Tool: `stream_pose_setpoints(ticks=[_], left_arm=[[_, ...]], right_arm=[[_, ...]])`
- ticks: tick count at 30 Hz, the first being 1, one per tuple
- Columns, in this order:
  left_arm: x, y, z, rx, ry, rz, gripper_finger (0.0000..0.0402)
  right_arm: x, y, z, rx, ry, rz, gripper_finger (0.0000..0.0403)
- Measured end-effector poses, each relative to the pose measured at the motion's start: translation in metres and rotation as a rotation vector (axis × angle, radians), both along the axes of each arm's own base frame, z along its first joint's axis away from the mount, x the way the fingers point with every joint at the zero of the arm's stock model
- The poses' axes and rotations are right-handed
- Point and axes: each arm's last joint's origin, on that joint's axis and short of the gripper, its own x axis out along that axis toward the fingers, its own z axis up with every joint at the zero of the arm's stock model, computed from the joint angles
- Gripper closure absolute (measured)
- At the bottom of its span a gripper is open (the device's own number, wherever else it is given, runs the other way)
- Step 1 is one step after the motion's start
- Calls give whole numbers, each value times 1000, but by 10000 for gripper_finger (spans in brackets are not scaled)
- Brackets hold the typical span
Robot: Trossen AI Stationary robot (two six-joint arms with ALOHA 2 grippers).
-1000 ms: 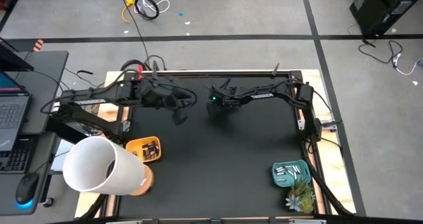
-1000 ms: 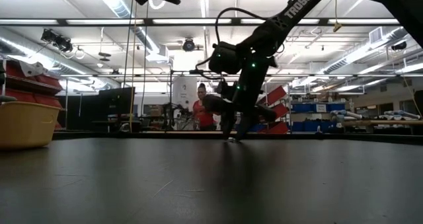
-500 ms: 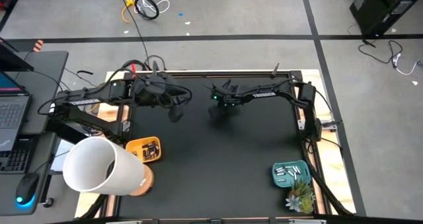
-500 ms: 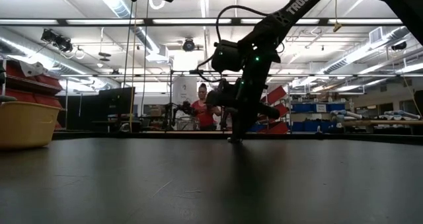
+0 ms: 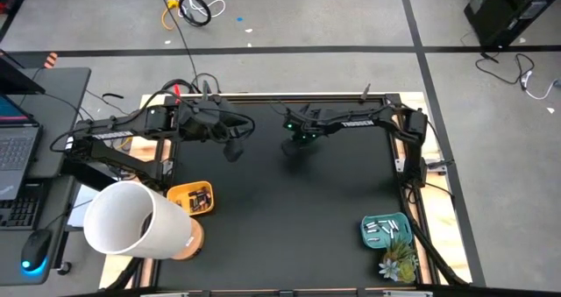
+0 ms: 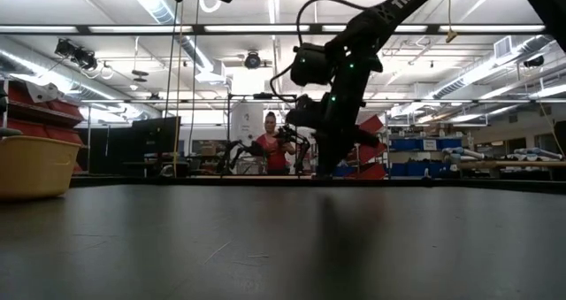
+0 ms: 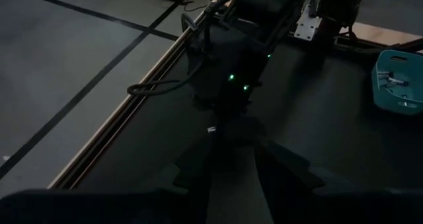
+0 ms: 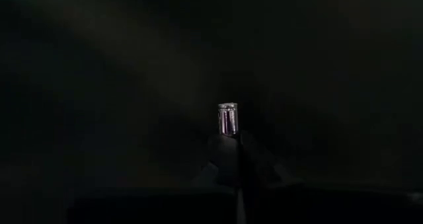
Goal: Sort batteries
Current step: Put the silver battery into the green bin
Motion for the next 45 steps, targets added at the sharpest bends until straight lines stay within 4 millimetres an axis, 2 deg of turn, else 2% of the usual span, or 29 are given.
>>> stream_pose_setpoints(ticks=[9,13,18,25,32,39,41,45], left_arm=[[0,0,0,-9,-5,11,273],[3,1,-1,15,4,5,273],[16,2,-2,92,-11,-27,273],[45,6,-11,102,-40,-95,273],[70,0,-28,63,-18,-342,273],[73,2,-32,90,8,-391,273],[73,4,-31,79,-9,-373,273],[76,7,-30,49,-41,-313,273]], right_arm=[[-5,9,30,-15,-61,65,402],[-21,21,56,-10,-33,121,402],[-45,42,92,-28,-12,175,402],[-82,83,125,-24,59,95,402],[-122,151,148,70,108,-100,403],[-169,221,153,158,204,-257,403],[-181,235,145,181,232,-250,403],[-203,254,112,246,228,-235,403]])
